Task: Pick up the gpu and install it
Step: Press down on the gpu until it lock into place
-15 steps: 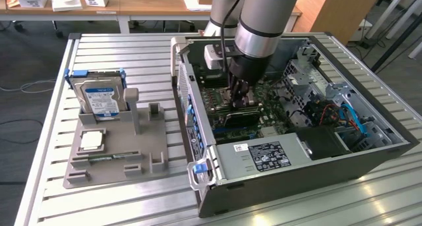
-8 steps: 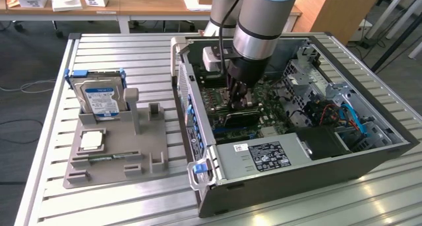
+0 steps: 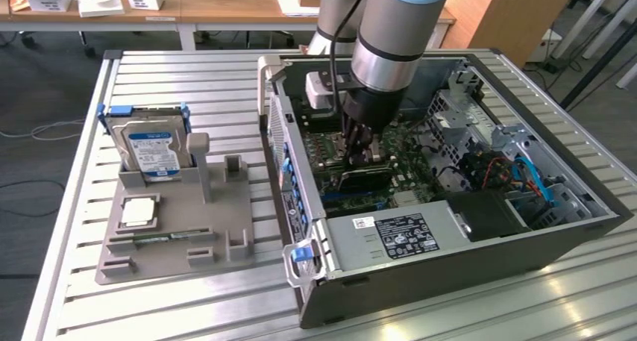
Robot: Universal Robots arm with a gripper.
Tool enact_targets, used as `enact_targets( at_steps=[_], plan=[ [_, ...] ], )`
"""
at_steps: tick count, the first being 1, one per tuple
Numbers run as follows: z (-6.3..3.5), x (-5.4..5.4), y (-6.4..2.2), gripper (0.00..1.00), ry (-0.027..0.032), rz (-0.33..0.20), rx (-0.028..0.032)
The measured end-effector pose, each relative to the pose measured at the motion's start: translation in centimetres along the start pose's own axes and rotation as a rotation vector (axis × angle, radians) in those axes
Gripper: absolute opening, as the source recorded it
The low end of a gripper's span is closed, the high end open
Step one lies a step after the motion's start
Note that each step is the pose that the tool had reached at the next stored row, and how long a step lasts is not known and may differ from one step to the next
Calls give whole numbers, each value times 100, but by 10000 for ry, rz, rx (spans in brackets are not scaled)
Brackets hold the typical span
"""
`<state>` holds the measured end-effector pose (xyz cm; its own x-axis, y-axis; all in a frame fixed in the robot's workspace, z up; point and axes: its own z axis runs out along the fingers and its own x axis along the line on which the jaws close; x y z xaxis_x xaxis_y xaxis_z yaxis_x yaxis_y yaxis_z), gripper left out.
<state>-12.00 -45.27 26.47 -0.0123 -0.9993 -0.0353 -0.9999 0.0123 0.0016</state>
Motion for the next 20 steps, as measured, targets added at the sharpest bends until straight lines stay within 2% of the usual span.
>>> enact_targets(
  at_steps=[20],
  plan=[
    [21, 0, 9, 11, -7, -1, 1]
  ],
)
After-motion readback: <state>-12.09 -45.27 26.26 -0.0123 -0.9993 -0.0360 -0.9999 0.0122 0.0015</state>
